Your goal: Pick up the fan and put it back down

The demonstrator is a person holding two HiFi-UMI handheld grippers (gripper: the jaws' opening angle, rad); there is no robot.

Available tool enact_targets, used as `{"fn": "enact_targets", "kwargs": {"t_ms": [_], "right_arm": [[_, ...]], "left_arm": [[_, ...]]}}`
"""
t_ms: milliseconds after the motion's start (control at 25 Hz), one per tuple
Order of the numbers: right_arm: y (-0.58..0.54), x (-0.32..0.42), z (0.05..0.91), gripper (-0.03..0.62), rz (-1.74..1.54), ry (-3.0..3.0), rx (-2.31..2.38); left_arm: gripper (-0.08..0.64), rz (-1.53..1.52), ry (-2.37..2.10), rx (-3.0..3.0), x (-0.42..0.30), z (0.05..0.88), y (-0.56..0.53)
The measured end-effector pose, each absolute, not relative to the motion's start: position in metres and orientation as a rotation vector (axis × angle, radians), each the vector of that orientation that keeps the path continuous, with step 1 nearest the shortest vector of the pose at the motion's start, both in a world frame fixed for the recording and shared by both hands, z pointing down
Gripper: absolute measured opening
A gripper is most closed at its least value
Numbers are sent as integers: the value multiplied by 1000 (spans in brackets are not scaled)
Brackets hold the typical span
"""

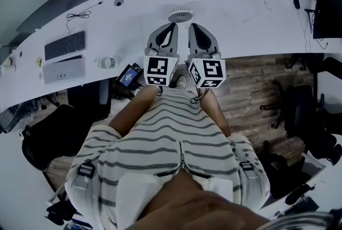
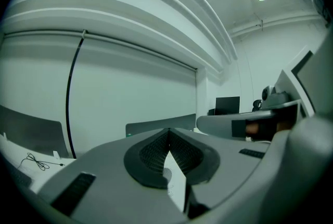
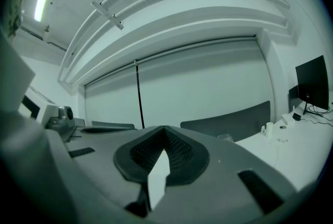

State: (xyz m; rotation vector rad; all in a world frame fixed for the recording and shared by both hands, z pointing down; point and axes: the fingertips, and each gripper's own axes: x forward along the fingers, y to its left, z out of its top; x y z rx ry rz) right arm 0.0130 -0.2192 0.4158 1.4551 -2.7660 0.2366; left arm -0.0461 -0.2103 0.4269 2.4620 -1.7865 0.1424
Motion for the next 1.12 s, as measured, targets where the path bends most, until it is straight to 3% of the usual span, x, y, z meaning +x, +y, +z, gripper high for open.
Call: {"fn": "enact_targets", "kwargs": {"t_ms": [520, 1120], "right_arm": [[-237, 9, 421, 11, 227, -2711, 1515], [-238, 22, 428, 11, 237, -2683, 1539]], "left_arm": [[11, 436, -1722, 2469, -65, 470, -254], [132, 867, -1390, 2606, -64, 556, -292]]}}
